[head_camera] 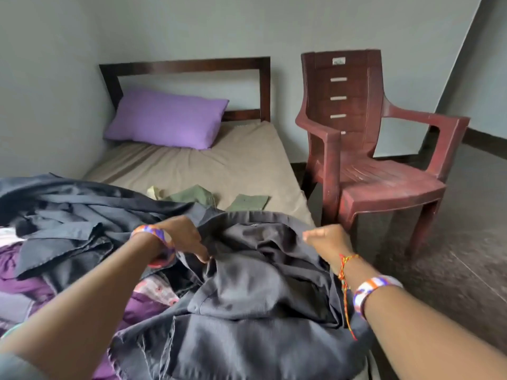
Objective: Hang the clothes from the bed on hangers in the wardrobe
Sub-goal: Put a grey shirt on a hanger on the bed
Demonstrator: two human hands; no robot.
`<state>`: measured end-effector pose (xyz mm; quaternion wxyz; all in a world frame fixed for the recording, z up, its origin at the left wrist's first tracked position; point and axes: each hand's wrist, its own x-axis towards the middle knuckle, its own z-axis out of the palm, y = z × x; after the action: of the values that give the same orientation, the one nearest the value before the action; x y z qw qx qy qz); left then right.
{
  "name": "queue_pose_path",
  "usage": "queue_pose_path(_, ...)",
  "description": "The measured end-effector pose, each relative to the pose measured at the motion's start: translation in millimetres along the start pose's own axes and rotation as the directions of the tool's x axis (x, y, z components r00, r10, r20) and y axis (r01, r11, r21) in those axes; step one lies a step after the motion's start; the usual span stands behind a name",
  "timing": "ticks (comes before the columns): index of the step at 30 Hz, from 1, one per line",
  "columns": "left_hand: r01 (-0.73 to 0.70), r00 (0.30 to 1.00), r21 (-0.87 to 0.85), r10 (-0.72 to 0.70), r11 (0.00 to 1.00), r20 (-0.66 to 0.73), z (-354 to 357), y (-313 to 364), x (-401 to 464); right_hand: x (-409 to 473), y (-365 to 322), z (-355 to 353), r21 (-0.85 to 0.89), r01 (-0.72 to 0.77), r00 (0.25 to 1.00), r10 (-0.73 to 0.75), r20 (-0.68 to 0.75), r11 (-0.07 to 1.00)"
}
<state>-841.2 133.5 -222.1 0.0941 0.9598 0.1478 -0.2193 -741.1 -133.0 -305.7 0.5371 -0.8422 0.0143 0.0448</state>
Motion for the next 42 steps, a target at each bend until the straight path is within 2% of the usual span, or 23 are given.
queue_pose_path(2,0.001,0.989,-0.085,-0.014,0.996,-0.147,-37.2,0.2,-25.9,5.9,-39.2,-27.3,-0.143,0.119,0.985,-0.135,-0.107,0.983)
queue_pose_path(4,-0.151,0.916,-0.389,-0.020,0.909,-0.401,-71.2,4.9,-48.8,8.7,-90.1,-54.9,-0.018,0.136,0.978,-0.137,-0.159,0.990)
queue_pose_path(5,-0.284,0.877,-0.540,-0.013,0.793,-0.480,-86.0,12.8,-61.0,7.2,-117.2,-65.7,0.147,0.117,0.986,-0.097,-0.135,0.982)
queue_pose_path(6,-0.407,0.862,-0.669,0.018,0.623,-0.507,-98.9,25.2,-76.1,5.3,-143.4,-73.7,0.329,0.114,0.991,-0.086,-0.098,0.937)
queue_pose_path(8,-0.533,0.846,-0.777,0.206,0.335,-0.492,-117.1,56.3,-108.6,-12.6,-191.8,-84.8,0.483,0.168,0.985,-0.167,-0.046,0.859)
queue_pose_path(10,-0.584,0.795,-0.773,0.369,0.247,-0.483,-129.0,82.0,-131.6,-44.9,-228.8,-92.7,0.539,0.248,0.945,-0.323,0.047,0.805)
queue_pose_path(11,-0.621,0.764,-0.738,0.416,0.264,-0.494,-133.9,91.8,-138.5,-62.9,-242.1,-97.6,0.559,0.296,0.911,-0.404,0.078,0.775)
queue_pose_path(13,-0.716,0.697,-0.543,0.400,0.439,-0.595,-142.0,104.0,-145.6,-90.0,-257.9,-106.0,0.467,0.453,0.844,-0.534,0.049,0.759)
queue_pose_path(15,-0.733,0.569,-0.288,0.324,0.616,-0.756,-148.9,111.3,-152.3,-109.5,-265.5,-113.7,0.249,0.591,0.794,-0.608,-0.010,0.767)
queue_pose_path(17,-0.670,0.412,-0.027,0.341,0.742,-0.845,-152.4,115.8,-163.4,-124.2,-267.4,-119.5,0.150,0.630,0.772,-0.635,-0.016,0.762)
queue_pose_path(18,-0.617,0.327,0.117,0.389,0.778,-0.861,-152.6,118.0,-170.4,-129.5,-267.6,-121.9,0.156,0.633,0.768,-0.641,-0.002,0.758)
queue_pose_path(20,-0.541,0.195,0.338,0.506,0.770,-0.840,-155.1,118.3,-177.7,-140.1,-267.7,-123.9,0.177,0.649,0.746,-0.665,0.044,0.740)
queue_pose_path(21,-0.531,0.183,0.376,0.536,0.759,-0.824,-156.6,118.3,-181.2,-142.6,-268.0,-124.0,0.160,0.674,0.723,-0.688,0.060,0.722)
queue_pose_path(22,-0.554,0.214,0.366,0.552,0.748,-0.806,-157.8,118.4,-186.6,-143.7,-269.1,-123.3,0.112,0.712,0.693,-0.720,0.045,0.693)
queue_pose_path(25,-0.559,0.344,0.353,0.597,0.751,-0.725,-164.1,120.8,-201.5,-142.8,-273.6,-118.8,-0.109,0.810,0.547,-0.809,-0.215,0.577)
queue_pose_path(28,-0.480,0.341,0.400,0.587,0.780,-0.734,-174.0,123.5,-207.5,-148.0,-264.2,-109.2,-0.218,0.859,0.370,-0.857,-0.358,0.462)
queue_pose_path(30,-0.392,0.329,0.405,0.537,0.826,-0.777,-181.3,121.0,-208.0,-143.5,-244.9,-98.8,-0.286,0.859,0.298,-0.868,-0.398,0.426)
queue_pose_path(31,-0.356,0.319,0.390,0.503,0.849,-0.803,-185.3,118.0,-207.9,-139.4,-231.7,-92.8,-0.267,0.854,0.318,-0.855,-0.410,0.446)
queue_pose_path(33,-0.319,0.297,0.348,0.442,0.882,-0.846,-193.9,111.0,-208.7,-135.7,-204.9,-80.7,-0.080,0.833,0.484,-0.791,-0.373,0.547)
queue_pose_path(35,-0.296,0.295,0.317,0.402,0.901,-0.867,-200.4,106.3,-210.5,-142.4,-184.6,-66.7,0.157,0.770,0.637,-0.726,-0.259,0.619)
queue_pose_path(39,-0.243,0.319,0.308,0.375,0.920,-0.870,-206.6,109.5,-212.1,-157.3,-182.5,-42.2,0.588,0.567,0.761,-0.641,-0.103,0.577)
queue_pose_path(40,-0.221,0.322,0.308,0.368,0.925,-0.873,-207.8,111.3,-213.2,-155.6,-185.8,-39.3,0.625,0.537,0.782,-0.613,-0.116,0.567)
queue_pose_path(42,-0.157,0.326,0.306,0.342,0.939,-0.882,-211.7,112.4,-217.0,-145.7,-194.3,-41.3,0.524,0.601,0.789,-0.551,-0.272,0.603)
